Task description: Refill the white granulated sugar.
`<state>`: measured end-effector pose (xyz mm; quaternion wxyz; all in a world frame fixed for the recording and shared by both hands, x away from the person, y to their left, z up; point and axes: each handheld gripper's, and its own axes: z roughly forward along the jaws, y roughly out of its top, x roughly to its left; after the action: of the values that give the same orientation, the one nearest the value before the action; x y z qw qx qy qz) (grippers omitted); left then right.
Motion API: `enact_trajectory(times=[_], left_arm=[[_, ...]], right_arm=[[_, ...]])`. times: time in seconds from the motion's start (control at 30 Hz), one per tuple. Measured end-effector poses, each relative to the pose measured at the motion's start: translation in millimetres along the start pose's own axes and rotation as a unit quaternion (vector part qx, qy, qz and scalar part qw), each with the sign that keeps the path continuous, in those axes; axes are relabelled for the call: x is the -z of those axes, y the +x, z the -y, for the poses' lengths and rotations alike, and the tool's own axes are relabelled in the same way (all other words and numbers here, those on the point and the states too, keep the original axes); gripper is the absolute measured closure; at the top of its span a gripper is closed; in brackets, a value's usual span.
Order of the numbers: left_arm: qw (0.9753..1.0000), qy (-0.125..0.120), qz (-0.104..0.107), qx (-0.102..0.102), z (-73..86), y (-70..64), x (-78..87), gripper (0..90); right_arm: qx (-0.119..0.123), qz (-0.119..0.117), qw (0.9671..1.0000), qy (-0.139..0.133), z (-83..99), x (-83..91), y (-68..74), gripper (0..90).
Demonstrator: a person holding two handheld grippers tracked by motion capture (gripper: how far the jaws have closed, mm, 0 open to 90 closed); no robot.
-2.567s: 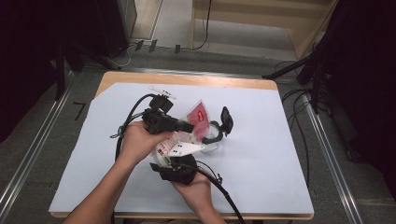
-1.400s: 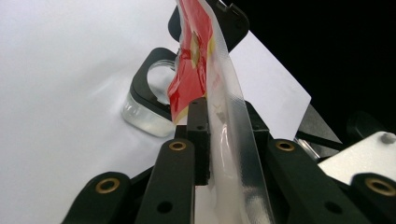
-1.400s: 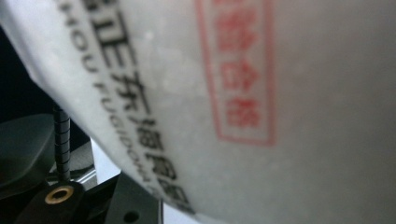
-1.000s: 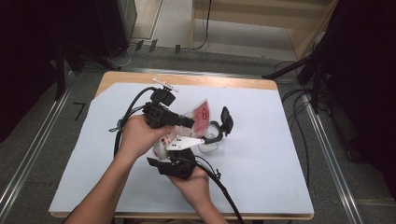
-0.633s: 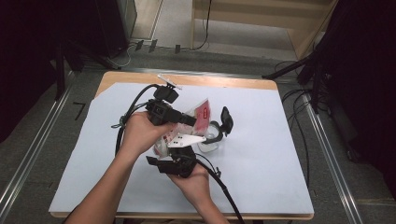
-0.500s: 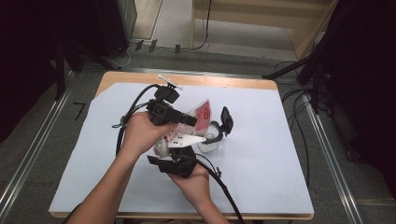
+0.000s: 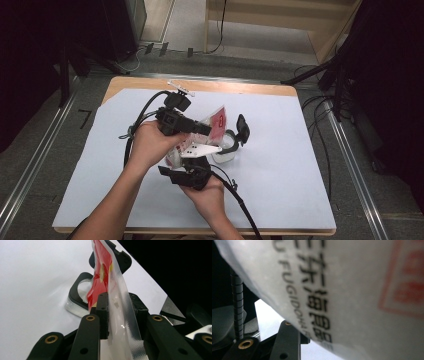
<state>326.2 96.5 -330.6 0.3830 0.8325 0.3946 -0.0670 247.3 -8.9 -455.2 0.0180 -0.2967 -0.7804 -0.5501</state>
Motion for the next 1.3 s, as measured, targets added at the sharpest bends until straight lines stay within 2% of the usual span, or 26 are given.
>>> enact_trajectory(times=[0.13, 0.3, 0.47, 0.6, 1.3], left_arm=[[1.0000, -0.002, -0.001, 0.002, 0.1, 0.1, -0.5, 77.4], [1.0000, -0.001, -0.002, -0.001, 0.1, -0.4, -0.5, 77.4], [1.0000, -0.002, 0.000, 0.006, -0.2, -2.1, -1.2, 77.3], [1.0000, -0.004, 0.000, 0.004, -0.5, -2.9, -1.4, 76.7], [0.9997, -0.015, 0.018, 0.004, -2.9, -6.0, -5.9, 75.1]], right_arm=[[0.002, 0.001, 1.0000, 0.001, -0.2, 0.3, 0.8, 62.6], [0.008, 0.000, 1.0000, 0.003, -0.2, 0.3, 1.1, 61.4], [0.015, 0.006, 0.9998, 0.007, 0.2, 1.7, 2.1, 62.5], [0.014, 0.001, 0.9999, 0.010, -0.1, 3.3, 1.7, 62.8], [0.021, 0.001, 0.9996, 0.018, -0.1, 12.8, -0.7, 63.0]])
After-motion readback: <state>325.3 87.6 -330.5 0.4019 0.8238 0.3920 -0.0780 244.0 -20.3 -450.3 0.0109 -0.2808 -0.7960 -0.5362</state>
